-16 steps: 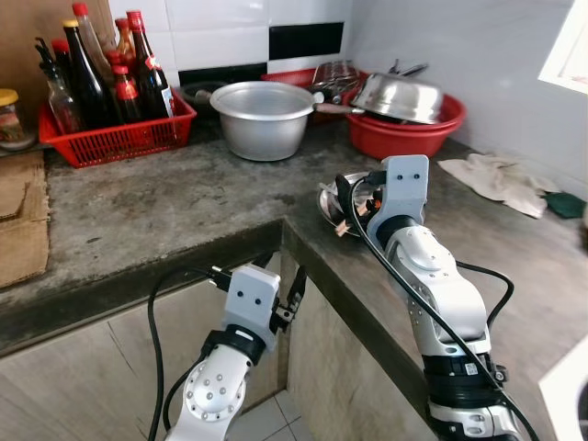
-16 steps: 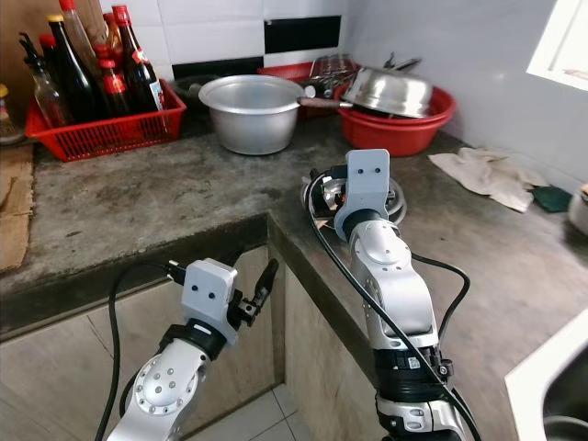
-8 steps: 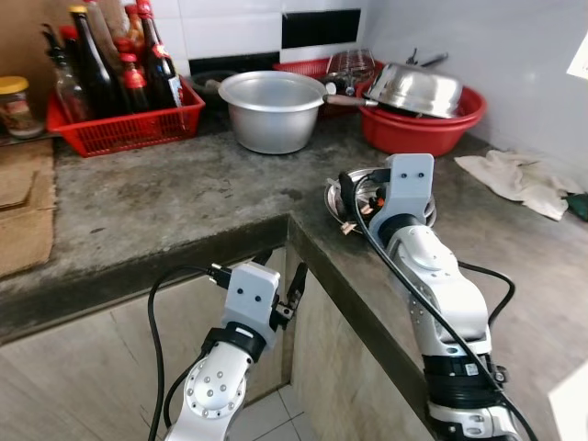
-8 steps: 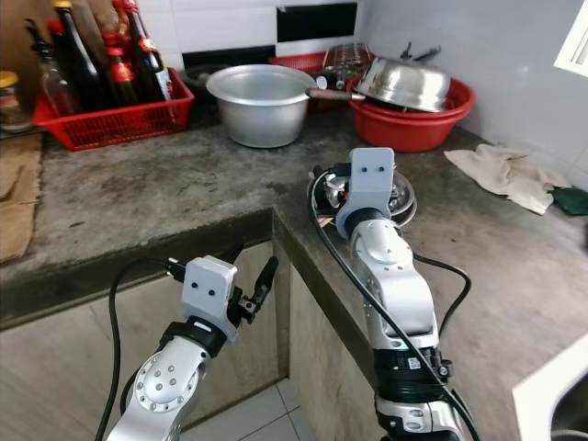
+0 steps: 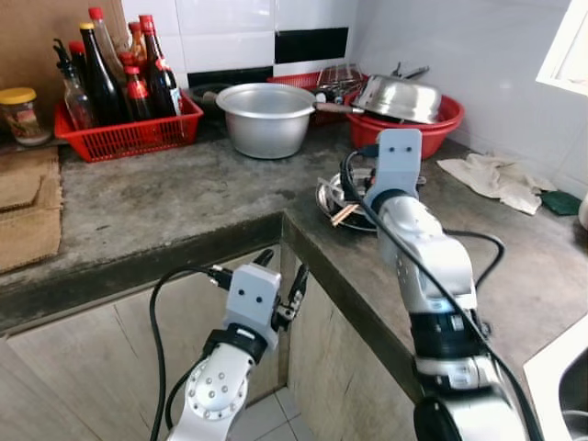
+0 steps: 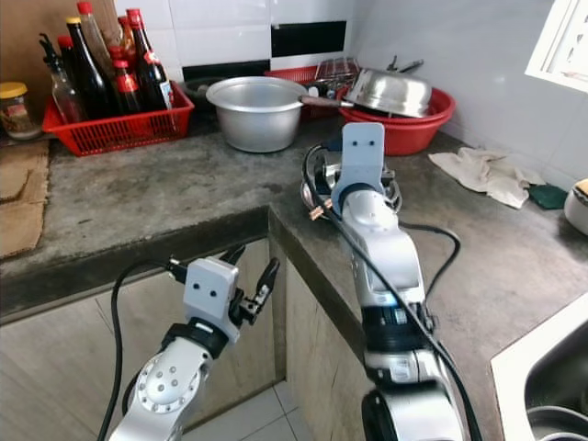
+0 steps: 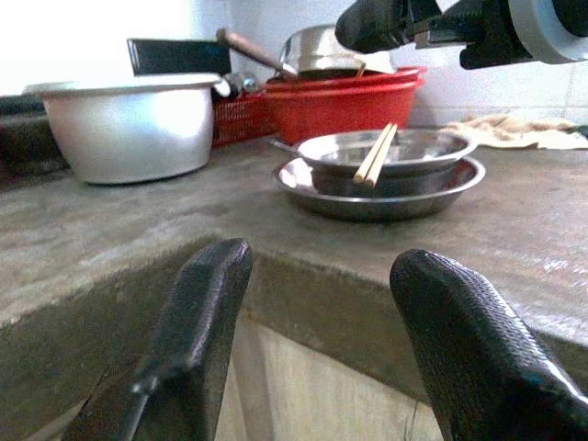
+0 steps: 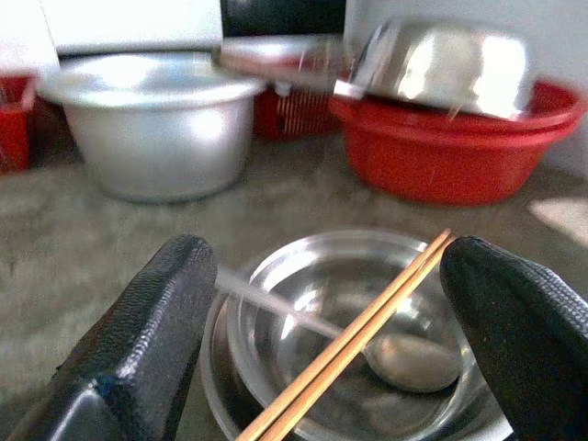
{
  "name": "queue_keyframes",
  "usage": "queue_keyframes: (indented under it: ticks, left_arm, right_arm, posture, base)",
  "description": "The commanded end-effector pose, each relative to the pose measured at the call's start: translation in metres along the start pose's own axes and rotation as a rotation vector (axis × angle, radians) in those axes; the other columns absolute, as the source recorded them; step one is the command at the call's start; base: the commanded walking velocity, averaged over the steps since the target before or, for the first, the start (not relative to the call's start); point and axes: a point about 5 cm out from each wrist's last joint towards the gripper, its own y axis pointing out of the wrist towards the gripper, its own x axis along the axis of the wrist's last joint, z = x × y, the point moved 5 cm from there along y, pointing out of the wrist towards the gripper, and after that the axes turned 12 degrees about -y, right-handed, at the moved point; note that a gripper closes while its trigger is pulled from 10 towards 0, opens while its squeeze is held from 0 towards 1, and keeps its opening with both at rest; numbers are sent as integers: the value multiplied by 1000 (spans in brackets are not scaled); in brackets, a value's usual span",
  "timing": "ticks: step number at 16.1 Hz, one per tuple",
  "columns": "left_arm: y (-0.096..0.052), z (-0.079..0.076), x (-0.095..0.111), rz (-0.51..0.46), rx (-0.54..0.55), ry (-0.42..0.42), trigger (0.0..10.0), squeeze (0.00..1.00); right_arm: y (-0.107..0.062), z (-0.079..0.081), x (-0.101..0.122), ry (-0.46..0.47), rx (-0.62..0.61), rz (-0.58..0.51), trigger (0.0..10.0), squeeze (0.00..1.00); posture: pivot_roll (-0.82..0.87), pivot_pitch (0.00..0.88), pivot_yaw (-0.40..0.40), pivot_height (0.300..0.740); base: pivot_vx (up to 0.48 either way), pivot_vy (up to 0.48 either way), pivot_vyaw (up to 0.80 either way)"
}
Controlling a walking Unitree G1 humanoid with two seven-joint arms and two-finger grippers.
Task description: Kitchen organization
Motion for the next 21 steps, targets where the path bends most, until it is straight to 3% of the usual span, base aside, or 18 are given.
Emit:
queue_keyframes:
  ticks: [1, 7, 12, 21]
  left_arm:
    - [-1, -3, 4, -6, -4, -7, 10000, 0]
    - [-4, -10, 5, -5, -19, -29, 10000, 0]
    - [-5, -11, 4, -2, -16, -35, 10000, 0]
    - [-10, -12, 3, 4, 0, -41, 10000, 0]
  right_arm:
    - [6, -3, 1, 4, -2, 39, 10000, 0]
    - [25, -1, -8, -36, 2, 206, 10000, 0]
    - [36, 8, -9, -42, 18, 252, 10000, 0]
    - [52, -6, -8, 39, -47, 315, 10000, 0]
  posture:
    - [31, 21, -76, 740]
    - [34, 45, -91, 740]
    - [30, 54, -96, 740]
    - [33, 52, -114, 740]
  base:
    - [0, 0, 0]
    - [0, 0, 0]
    - [0, 0, 0]
    - [0, 0, 0]
